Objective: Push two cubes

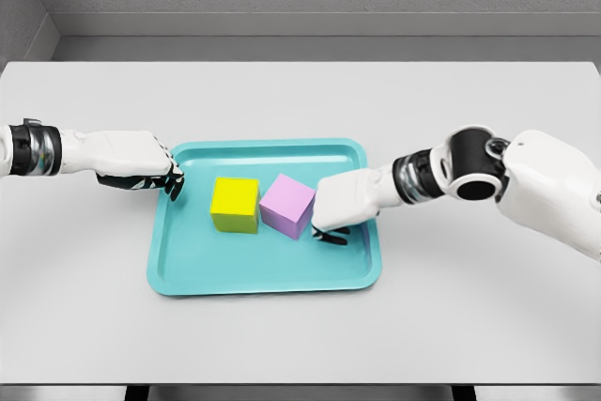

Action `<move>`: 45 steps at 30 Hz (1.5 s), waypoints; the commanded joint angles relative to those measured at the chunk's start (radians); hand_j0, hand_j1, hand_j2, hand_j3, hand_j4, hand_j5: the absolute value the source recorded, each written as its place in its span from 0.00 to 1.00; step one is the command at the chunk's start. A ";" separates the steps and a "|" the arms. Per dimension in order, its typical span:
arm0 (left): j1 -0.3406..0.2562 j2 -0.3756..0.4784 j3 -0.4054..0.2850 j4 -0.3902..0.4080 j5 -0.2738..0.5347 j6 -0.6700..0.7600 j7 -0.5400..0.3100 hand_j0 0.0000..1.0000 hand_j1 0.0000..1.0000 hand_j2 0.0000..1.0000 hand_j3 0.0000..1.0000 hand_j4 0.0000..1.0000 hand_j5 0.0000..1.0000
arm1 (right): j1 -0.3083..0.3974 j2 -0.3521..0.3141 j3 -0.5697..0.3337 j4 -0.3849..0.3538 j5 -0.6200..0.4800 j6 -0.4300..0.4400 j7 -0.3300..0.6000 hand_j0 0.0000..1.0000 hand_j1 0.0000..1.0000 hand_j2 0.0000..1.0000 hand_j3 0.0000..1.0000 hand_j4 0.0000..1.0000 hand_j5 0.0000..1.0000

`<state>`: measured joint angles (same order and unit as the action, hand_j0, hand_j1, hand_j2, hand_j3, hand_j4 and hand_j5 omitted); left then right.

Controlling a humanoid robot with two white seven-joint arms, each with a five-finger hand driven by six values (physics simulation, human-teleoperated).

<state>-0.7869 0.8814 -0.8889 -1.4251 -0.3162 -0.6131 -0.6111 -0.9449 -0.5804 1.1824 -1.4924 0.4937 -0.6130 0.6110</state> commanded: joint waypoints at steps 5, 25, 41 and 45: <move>0.000 0.001 0.001 0.000 0.005 0.002 0.000 0.44 0.44 0.44 0.44 0.44 0.44 | -0.008 0.027 -0.001 0.044 -0.004 0.002 0.000 0.14 0.14 0.14 0.14 0.14 0.14; 0.000 0.001 0.001 0.000 0.005 0.002 0.000 0.44 0.44 0.44 0.44 0.44 0.44 | -0.035 0.091 -0.046 0.106 -0.006 0.002 0.000 0.14 0.14 0.14 0.14 0.14 0.14; 0.018 0.045 -0.044 -0.193 0.091 0.002 0.000 0.44 0.44 0.44 0.44 0.44 0.44 | -0.034 0.077 -0.118 0.207 -0.006 0.002 0.000 0.23 0.23 0.23 0.23 0.23 0.23; 0.018 0.039 -0.053 -0.192 0.089 0.002 0.000 0.44 0.44 0.44 0.44 0.44 0.44 | -0.034 0.079 -0.132 0.212 -0.006 0.002 0.000 0.23 0.23 0.23 0.23 0.23 0.23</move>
<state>-0.7686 0.9191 -0.9369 -1.6077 -0.2367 -0.6131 -0.6111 -0.9772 -0.5018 1.0607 -1.2881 0.4921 -0.6132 0.6110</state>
